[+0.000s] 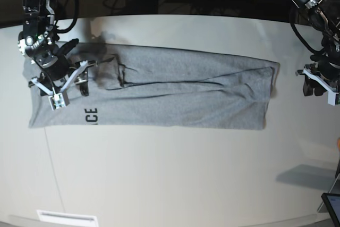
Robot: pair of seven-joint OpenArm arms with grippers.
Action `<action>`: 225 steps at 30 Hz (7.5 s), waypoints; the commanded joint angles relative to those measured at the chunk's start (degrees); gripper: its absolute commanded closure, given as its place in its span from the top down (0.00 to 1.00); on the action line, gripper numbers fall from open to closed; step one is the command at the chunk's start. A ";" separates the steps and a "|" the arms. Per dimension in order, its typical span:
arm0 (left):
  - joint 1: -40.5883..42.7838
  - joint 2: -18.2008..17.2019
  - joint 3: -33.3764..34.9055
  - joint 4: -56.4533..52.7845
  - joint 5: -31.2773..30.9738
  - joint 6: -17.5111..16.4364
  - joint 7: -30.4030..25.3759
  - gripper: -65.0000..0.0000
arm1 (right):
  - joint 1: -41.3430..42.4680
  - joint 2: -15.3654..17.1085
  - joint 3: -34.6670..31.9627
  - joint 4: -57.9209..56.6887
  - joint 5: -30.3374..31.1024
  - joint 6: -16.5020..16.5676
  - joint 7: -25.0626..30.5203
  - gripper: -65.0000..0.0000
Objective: Fold the T-shirt properly
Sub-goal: 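Lower the left gripper to the strip's free end and grasp it, then fold the held strip end over toward the right gripper with the left gripper, then release the folded end and lift the left gripper away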
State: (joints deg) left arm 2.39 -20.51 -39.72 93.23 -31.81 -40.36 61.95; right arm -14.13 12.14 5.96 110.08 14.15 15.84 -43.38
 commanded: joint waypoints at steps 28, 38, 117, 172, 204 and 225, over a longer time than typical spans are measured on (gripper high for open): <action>-5.16 -5.11 -3.22 -19.16 -22.47 0.36 4.55 0.67 | -2.79 0.47 0.07 0.91 0.13 -0.06 1.40 0.54; -12.90 -6.43 9.35 -27.69 -23.18 0.36 4.82 0.66 | -2.97 0.47 0.07 0.91 0.13 -0.06 1.31 0.54; -14.48 4.12 20.25 -10.73 -18.25 0.36 11.50 0.00 | -3.23 0.47 0.24 -0.68 0.13 -0.06 1.57 0.54; -10.88 29.51 31.86 -11.96 -27.48 0.36 10.88 0.00 | -3.23 0.47 -0.02 -0.76 0.13 -0.06 1.31 0.54; -13.34 29.51 43.64 -15.91 -40.76 0.36 7.01 0.37 | -3.41 0.47 -0.02 -0.76 0.13 -0.06 1.31 0.54; -18.53 15.72 37.57 -10.90 -34.52 0.36 1.65 0.20 | -3.58 0.47 -0.02 2.66 0.22 -0.06 1.66 0.54</action>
State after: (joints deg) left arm -14.66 -5.78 -2.63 81.14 -63.66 -39.27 64.75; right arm -18.13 12.12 5.72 111.68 14.20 15.84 -42.89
